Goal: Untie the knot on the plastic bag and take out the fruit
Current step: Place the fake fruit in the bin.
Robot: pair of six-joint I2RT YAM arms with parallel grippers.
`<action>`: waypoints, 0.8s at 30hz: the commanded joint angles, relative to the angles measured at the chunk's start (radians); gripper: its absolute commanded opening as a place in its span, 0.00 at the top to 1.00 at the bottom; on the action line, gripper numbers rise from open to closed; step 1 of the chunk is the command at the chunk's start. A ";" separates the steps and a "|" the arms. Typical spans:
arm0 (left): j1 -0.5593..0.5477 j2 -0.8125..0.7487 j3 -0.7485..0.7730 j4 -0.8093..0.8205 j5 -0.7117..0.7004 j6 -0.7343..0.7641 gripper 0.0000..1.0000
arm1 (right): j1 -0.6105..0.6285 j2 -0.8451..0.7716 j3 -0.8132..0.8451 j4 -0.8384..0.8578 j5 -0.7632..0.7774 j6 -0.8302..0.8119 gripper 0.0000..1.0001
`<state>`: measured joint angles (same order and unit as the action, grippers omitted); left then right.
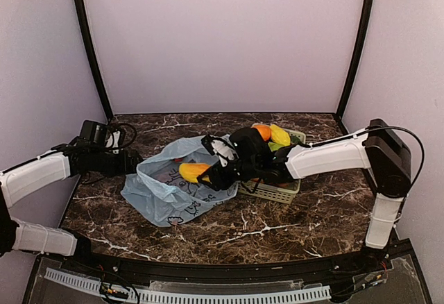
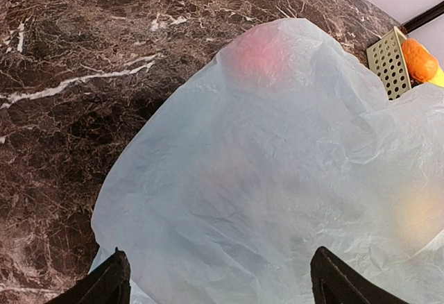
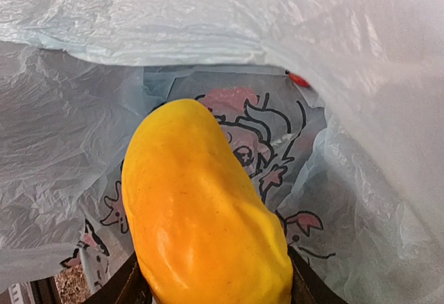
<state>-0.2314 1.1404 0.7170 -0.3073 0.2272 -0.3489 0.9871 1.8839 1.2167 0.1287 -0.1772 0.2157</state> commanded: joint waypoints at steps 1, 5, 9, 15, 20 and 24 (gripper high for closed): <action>0.008 -0.029 -0.015 -0.039 0.001 -0.011 0.11 | 0.026 -0.105 -0.083 0.010 0.022 0.039 0.86; 0.018 -0.045 0.026 -0.061 0.011 0.017 0.11 | 0.034 -0.222 -0.170 0.008 0.045 0.043 0.86; 0.064 -0.021 0.163 -0.183 0.040 0.112 0.11 | 0.033 -0.379 -0.242 -0.024 0.111 0.030 0.86; 0.122 -0.004 0.359 -0.273 0.040 0.214 0.10 | -0.021 -0.517 -0.246 -0.196 0.333 0.036 0.88; 0.140 -0.044 0.324 -0.177 0.060 0.200 0.08 | -0.084 -0.551 -0.221 -0.298 0.415 0.030 0.88; 0.142 -0.049 0.271 -0.118 0.122 0.220 0.08 | -0.131 -0.565 -0.216 -0.398 0.442 0.062 0.88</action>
<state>-0.0944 1.1069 1.0389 -0.4690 0.2844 -0.1658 0.8913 1.3453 0.9779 -0.1352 0.1864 0.2466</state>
